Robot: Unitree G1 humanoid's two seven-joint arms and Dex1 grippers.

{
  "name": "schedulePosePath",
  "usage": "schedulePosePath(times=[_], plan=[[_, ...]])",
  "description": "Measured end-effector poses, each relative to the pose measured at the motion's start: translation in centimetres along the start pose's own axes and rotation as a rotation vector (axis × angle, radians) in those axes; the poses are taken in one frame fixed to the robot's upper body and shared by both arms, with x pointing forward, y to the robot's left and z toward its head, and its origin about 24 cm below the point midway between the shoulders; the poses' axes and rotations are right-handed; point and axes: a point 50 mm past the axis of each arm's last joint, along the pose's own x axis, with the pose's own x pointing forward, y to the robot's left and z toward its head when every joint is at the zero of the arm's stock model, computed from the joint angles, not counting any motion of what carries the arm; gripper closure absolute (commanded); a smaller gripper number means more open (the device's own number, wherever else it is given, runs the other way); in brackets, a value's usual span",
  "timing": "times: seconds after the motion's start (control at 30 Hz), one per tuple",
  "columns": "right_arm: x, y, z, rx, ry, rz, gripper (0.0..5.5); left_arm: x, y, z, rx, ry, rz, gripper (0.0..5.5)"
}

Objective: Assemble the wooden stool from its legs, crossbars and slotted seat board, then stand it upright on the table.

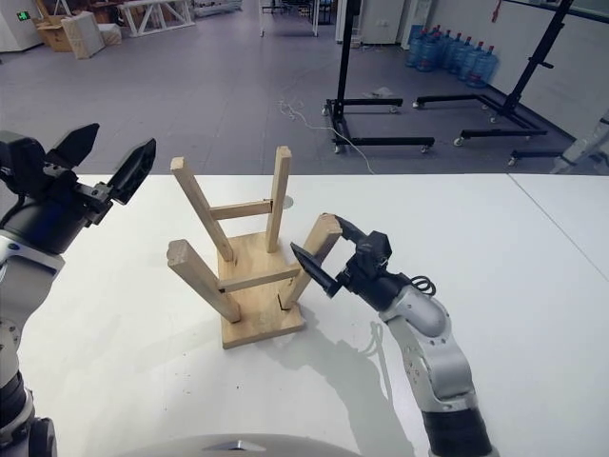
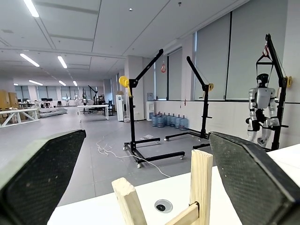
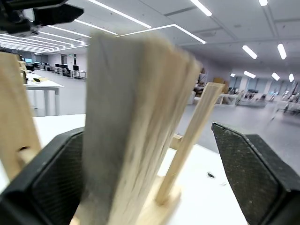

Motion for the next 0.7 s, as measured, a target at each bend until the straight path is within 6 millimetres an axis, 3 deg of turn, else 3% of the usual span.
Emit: schedulePosePath(times=[0.17,0.37,0.53,0.7], plan=[[1.1,-1.5,0.1,-0.160,-0.018,-0.081,1.30,0.1,-0.8,-1.8,-0.017,0.038,-0.017,0.71],[1.3,-1.8,0.3,-0.276,-0.060,-0.103,1.30,-0.5,-0.5,-5.1,-0.044,0.135,0.019,0.71],[1.9,-1.4,3.3,-0.471,-0.174,-0.143,1.30,-0.9,-0.4,-5.6,-0.049,0.137,0.041,0.71],[2.5,1.2,5.8,-0.728,-0.288,-0.042,1.30,-1.4,-0.5,-6.0,-0.064,0.148,0.056,0.71]])
